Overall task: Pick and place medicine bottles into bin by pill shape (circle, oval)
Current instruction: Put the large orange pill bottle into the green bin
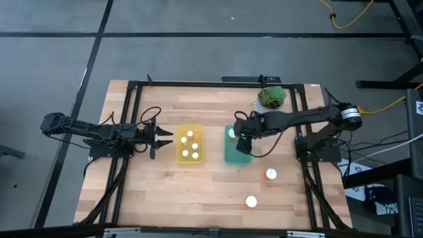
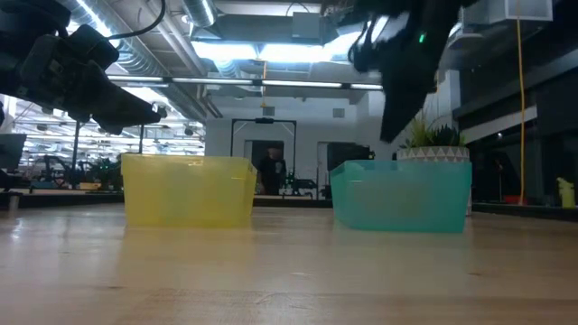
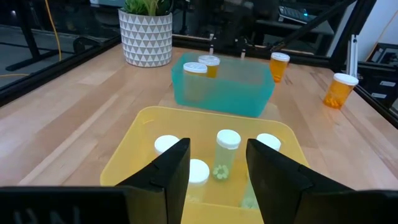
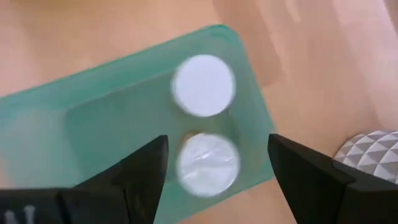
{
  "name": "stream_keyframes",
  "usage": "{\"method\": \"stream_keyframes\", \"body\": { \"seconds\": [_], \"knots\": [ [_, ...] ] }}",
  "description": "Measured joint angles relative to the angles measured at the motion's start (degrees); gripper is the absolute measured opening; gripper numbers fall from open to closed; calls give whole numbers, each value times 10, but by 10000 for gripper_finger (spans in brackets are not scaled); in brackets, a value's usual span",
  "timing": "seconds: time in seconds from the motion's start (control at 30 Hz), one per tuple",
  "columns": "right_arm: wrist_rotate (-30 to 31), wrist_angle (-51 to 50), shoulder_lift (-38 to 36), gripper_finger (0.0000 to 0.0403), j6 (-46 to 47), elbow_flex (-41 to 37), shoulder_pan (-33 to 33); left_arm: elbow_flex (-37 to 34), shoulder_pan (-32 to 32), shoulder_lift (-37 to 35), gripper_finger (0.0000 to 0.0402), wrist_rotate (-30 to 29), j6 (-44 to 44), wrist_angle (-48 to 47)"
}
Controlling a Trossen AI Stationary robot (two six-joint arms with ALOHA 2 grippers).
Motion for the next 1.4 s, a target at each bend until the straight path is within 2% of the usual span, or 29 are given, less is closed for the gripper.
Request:
{"method": "stream_keyframes", "body": {
  "seconds": [0.1,0.2,0.53,0.87,1.1,1.23,1.4],
  "knots": [
    [-16,-44,-23,277,44,19,26,0,0,0,150,0,0,0],
    [-4,-91,-49,277,99,29,72,0,0,0,150,0,0,0],
    [-1,-238,-94,277,364,30,279,0,0,0,150,0,0,0],
    [-15,-256,-82,277,597,29,470,0,0,0,150,0,0,0],
    [-43,-243,-63,277,705,-21,525,0,0,0,150,0,0,0],
    [-72,-181,-60,277,705,-76,532,0,0,0,150,0,0,0],
    [-72,-116,-60,277,704,-140,528,0,0,0,150,0,0,0]
  ]
}}
